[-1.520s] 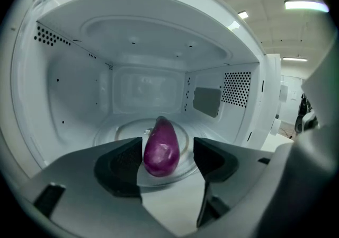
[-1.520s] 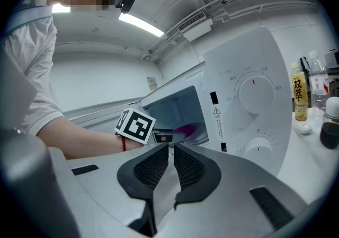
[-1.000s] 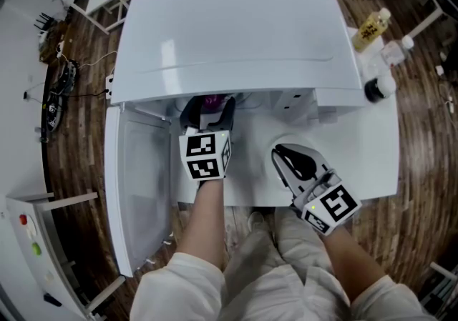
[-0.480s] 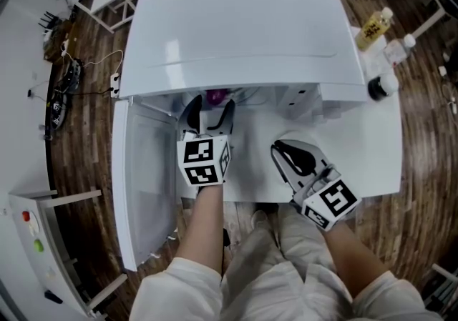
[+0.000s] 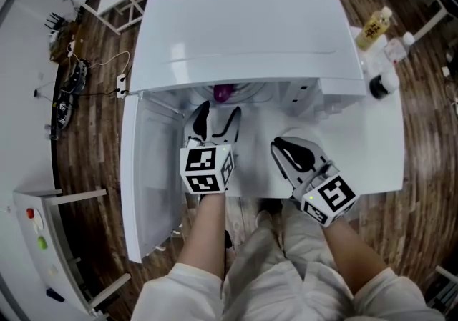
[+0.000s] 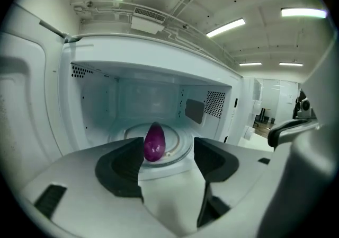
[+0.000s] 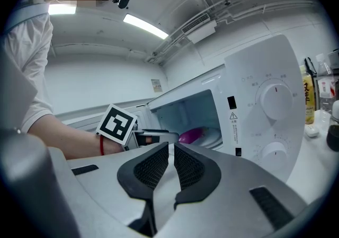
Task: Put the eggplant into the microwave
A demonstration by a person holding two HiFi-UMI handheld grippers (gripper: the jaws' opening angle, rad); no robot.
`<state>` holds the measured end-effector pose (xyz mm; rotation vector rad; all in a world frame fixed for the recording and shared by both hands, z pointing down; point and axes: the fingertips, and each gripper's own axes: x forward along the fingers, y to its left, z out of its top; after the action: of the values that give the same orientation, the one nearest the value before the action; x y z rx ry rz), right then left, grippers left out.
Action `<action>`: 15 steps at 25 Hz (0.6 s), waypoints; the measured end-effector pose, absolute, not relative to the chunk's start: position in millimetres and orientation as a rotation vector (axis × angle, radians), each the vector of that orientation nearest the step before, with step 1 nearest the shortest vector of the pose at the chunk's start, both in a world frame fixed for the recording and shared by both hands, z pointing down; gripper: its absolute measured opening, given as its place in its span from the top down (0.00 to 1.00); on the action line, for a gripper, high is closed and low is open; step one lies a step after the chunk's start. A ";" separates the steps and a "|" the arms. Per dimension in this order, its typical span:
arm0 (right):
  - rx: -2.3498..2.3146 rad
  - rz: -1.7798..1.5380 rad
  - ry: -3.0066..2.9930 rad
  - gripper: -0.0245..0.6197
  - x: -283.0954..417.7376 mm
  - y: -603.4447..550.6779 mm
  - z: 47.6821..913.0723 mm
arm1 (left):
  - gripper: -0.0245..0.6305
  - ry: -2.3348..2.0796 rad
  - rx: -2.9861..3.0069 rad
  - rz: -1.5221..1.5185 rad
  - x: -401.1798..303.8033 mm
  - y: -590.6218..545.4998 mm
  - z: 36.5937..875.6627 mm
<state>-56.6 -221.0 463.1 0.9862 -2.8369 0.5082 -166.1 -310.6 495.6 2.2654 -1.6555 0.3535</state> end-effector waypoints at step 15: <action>0.976 0.455 -2.852 0.90 -59.6 -203.7 445.8 | 0.79 -1.518 2.338 0.315 -142.0 -256.2 470.1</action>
<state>-59.6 -203.7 445.8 0.9760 -2.8522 0.4549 -142.0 -256.2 470.1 2.3383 -1.5180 0.3147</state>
